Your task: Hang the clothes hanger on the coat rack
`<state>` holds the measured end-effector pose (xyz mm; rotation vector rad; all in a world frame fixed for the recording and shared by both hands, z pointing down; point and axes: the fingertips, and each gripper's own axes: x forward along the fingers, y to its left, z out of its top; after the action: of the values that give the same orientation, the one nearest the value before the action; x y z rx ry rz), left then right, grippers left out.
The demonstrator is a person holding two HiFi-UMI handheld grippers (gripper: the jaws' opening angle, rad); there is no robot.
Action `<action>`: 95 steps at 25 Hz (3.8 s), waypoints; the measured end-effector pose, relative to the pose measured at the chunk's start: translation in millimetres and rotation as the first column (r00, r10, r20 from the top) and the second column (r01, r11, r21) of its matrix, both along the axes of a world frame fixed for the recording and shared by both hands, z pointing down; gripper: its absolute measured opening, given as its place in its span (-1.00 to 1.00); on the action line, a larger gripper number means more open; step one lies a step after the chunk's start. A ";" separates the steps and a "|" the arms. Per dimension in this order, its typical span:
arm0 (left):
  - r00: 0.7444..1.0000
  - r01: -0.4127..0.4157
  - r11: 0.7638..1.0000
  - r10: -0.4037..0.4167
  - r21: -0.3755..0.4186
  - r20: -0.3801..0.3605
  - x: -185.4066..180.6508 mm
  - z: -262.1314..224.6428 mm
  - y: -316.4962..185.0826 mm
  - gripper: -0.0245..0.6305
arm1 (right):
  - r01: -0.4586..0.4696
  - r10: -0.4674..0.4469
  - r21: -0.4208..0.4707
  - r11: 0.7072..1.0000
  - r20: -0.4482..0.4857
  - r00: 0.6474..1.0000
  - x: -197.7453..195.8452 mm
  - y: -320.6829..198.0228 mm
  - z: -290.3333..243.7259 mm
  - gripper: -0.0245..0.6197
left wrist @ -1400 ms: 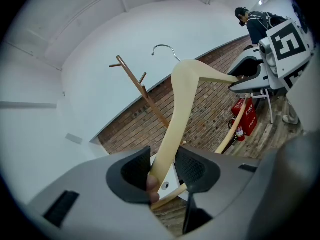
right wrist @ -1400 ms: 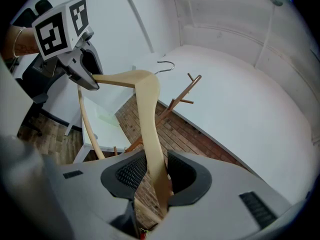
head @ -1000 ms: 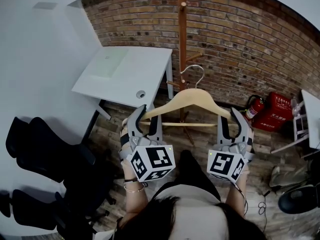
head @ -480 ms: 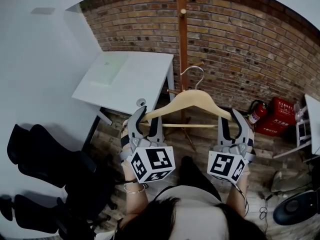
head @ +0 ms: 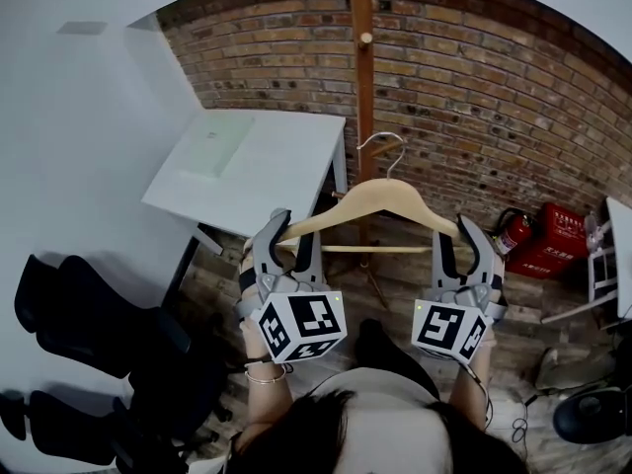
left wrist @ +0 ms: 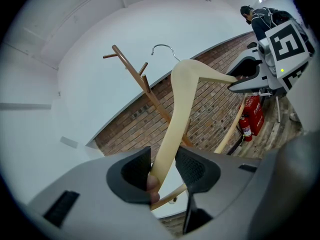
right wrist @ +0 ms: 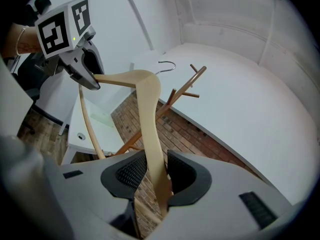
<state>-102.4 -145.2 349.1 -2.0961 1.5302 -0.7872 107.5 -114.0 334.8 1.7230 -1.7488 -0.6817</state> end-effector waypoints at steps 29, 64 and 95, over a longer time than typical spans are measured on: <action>0.999 0.052 0.999 -0.053 0.007 0.010 7.1 -17.6 -71.4 -0.44 | 0.057 -0.057 0.013 0.998 0.005 0.998 9.4 -82.4 -14.8 -0.49; 0.995 0.102 0.994 -0.103 0.032 0.009 9.0 -40.5 -129.7 -0.44 | 0.120 -0.120 0.038 0.992 0.001 0.993 11.0 -153.9 -39.5 -0.49; 0.992 0.124 0.992 -0.124 0.000 0.024 9.9 -30.0 -172.6 -0.44 | 0.140 -0.140 0.012 0.990 0.020 0.990 12.3 -201.9 -26.5 -0.49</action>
<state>-92.5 -317.8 319.2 -2.0005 1.6596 -0.8539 119.8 -315.9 308.3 1.6308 -1.8968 -0.7367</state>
